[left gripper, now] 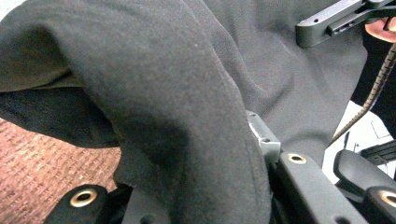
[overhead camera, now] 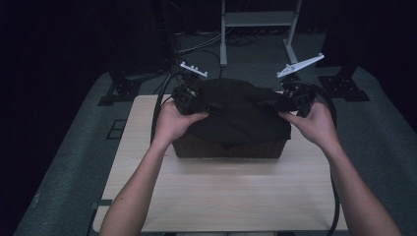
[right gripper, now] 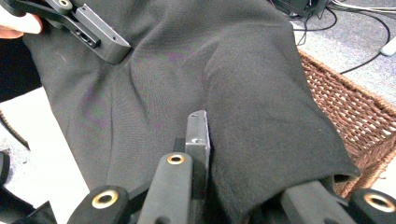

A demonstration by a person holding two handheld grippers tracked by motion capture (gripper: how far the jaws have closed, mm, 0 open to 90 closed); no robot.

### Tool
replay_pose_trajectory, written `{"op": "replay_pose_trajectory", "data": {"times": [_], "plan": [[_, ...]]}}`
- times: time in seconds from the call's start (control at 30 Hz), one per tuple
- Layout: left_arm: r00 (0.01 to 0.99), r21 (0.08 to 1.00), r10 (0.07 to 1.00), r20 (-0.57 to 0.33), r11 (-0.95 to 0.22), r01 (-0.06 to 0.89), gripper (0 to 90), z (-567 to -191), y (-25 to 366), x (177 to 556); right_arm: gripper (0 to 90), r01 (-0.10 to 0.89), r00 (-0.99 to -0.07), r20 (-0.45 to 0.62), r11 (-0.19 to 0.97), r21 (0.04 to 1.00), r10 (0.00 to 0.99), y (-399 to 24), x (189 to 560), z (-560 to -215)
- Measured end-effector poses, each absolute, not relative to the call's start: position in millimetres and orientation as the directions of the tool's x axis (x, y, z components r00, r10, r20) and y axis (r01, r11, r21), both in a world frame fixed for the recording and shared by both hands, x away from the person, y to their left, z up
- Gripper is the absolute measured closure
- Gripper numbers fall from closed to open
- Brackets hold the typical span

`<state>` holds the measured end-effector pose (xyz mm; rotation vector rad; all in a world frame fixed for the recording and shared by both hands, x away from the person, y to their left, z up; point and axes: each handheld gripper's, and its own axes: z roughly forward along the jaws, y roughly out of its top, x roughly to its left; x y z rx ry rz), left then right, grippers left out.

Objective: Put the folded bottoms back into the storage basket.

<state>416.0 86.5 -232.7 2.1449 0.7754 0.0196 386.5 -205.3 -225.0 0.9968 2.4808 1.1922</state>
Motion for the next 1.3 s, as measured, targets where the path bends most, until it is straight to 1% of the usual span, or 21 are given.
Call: {"op": "replay_pose_trajectory", "data": {"times": [0.5,0.67,1.3], "plan": [[0.798,0.708,0.549,-0.249,-0.459,0.537,68.7,-228,79,445,77.2,0.508,-0.73,0.107,0.431,0.746,0.675,-211,415,-219],[0.786,0.704,0.556,-0.27,-0.443,0.556,68.7,-229,81,458,77.2,0.515,-0.727,0.103,0.44,0.735,0.678,-208,428,-217],[0.751,0.683,0.585,-0.305,-0.415,0.601,69.0,-248,85,494,77.2,0.557,-0.707,0.133,0.431,0.71,0.695,-201,468,-234]]}}
